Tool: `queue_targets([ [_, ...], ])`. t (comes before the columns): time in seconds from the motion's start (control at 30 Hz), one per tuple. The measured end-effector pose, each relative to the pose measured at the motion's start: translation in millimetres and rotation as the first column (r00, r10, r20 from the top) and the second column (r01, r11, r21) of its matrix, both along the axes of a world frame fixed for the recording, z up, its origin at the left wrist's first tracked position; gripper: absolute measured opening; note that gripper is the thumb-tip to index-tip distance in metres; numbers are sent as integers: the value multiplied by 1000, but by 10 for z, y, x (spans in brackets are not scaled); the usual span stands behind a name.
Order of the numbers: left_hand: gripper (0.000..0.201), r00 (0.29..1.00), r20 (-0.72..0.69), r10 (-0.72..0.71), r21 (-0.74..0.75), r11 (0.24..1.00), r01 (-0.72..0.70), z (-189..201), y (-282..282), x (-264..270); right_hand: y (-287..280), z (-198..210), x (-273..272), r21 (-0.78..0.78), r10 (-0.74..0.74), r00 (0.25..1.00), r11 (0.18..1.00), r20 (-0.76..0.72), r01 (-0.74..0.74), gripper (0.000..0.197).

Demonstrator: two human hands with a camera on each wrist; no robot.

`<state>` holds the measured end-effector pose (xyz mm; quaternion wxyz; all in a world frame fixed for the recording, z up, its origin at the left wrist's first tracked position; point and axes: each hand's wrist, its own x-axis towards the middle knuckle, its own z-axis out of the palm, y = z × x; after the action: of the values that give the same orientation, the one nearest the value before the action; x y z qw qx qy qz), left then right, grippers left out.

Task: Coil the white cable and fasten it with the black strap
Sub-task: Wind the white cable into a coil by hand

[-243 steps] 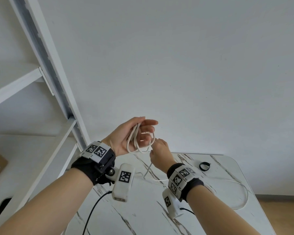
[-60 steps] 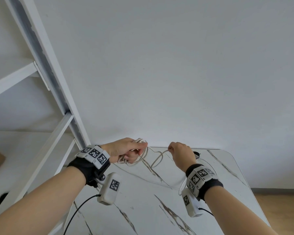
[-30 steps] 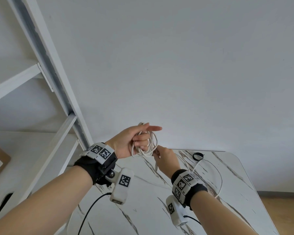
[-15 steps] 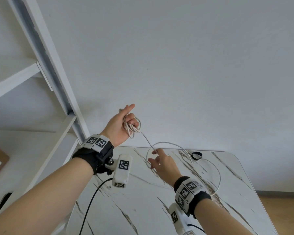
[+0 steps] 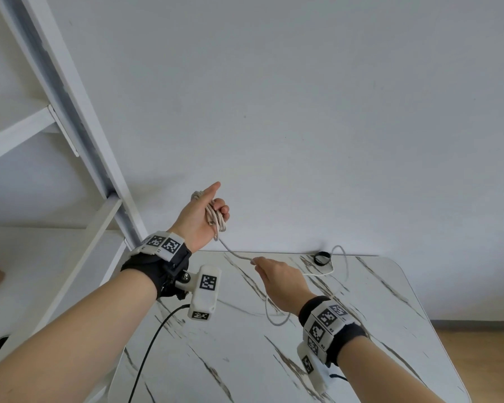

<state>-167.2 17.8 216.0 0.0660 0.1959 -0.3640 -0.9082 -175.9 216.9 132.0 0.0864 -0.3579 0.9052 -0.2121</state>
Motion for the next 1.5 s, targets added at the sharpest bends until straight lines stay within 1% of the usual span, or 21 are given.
queue_targets([
  [0.1,33,999,22,-38,-60,997,39,-58,97,-14,8,109,9,-1,88,995,996,-54,-89,31],
  [0.17,36,996,48,-77,-167,982,84,-120,180,-4,4,206,11,-8,124,989,992,-81,-125,30],
  [0.23,36,988,85,-131,-314,937,151,-179,269,27,-10,310,12,0,143,985,990,-101,-144,30],
  [0.3,34,974,131,-183,-429,876,222,-238,340,59,-21,398,15,21,160,979,987,-127,-158,30],
  [0.4,35,947,193,-258,-521,791,322,-292,401,99,-20,490,22,-13,160,982,987,-99,-162,27],
  [0.47,36,929,236,-285,-551,749,369,-290,419,128,-7,543,32,-56,166,984,984,-70,-170,26],
  [0.57,32,898,288,-333,-555,706,440,-258,432,173,25,632,38,-126,149,988,980,-30,-152,20],
  [0.67,32,876,302,-377,-552,680,483,-240,428,202,43,678,15,-141,164,986,977,-1,-163,18],
  [0.8,30,906,264,-330,-516,745,422,-179,410,197,4,679,26,-126,267,963,957,31,-262,20],
  [0.83,31,907,261,-330,-516,747,419,-154,412,196,-11,685,30,-139,283,959,951,24,-277,20],
  [0.9,34,897,280,-343,-558,702,442,-118,436,197,-33,710,29,-188,277,961,943,-8,-273,18],
  [0.97,39,879,322,-352,-600,642,477,-106,470,221,-54,745,21,-244,238,971,941,-21,-236,15],
  [1.0,43,868,346,-357,-600,627,497,-112,478,236,-64,764,10,-260,221,975,940,-23,-219,12],
  [1.1,53,836,407,-367,-545,637,545,-163,446,276,-56,812,-57,-301,182,983,937,-9,-176,5],
  [1.13,56,820,427,-381,-518,640,567,-177,424,289,-40,821,-90,-313,170,985,936,9,-159,6],
  [1.17,60,792,455,-407,-490,628,604,-184,406,308,-19,830,-119,-322,163,986,936,32,-144,8],
  [1.27,72,665,526,-531,-382,551,742,-160,381,360,7,835,-167,-326,155,985,938,77,-122,11],
  [1.33,75,594,508,-623,-278,534,798,-139,350,394,-5,818,-195,-356,143,984,930,107,-97,11],
  [1.37,73,566,480,-670,-233,525,819,-128,333,410,-4,810,-211,-376,129,984,924,126,-73,12],
  [1.4,67,547,447,-708,-207,513,833,-116,311,431,-1,795,-231,-390,112,983,920,147,-47,12],
  [1.5,27,523,389,-758,-229,470,852,-34,271,512,11,737,-261,-420,93,969,907,227,11,15],
])
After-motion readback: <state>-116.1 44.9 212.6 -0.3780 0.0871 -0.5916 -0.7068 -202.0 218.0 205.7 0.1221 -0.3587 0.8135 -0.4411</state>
